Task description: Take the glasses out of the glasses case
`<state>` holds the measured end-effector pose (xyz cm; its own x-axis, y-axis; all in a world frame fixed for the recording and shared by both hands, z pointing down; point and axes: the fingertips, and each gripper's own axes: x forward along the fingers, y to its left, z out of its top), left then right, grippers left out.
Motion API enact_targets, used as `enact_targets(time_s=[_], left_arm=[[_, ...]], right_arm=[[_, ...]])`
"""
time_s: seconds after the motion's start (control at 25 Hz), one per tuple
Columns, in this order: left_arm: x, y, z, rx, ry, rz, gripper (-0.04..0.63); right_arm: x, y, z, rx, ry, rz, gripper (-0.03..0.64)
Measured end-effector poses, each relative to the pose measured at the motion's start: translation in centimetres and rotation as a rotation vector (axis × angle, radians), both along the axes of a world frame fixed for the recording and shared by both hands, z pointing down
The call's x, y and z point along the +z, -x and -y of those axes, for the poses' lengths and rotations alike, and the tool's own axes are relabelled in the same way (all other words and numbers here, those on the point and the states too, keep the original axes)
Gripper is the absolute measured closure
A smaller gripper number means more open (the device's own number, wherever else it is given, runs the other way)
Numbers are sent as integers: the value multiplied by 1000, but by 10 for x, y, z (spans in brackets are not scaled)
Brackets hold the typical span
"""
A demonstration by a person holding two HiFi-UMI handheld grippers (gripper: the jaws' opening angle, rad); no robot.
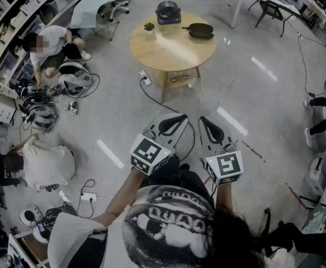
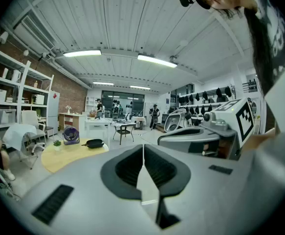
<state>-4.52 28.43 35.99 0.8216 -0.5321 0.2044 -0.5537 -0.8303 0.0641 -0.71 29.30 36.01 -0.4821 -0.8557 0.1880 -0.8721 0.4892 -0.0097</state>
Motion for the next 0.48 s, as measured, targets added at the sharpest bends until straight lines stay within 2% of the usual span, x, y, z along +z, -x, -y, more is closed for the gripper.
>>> enact_targets(time_s=[0.48], left_arm=[[5, -21, 11, 0, 1, 23, 580]], right_arm=[[8, -21, 13, -1, 22, 40, 623]])
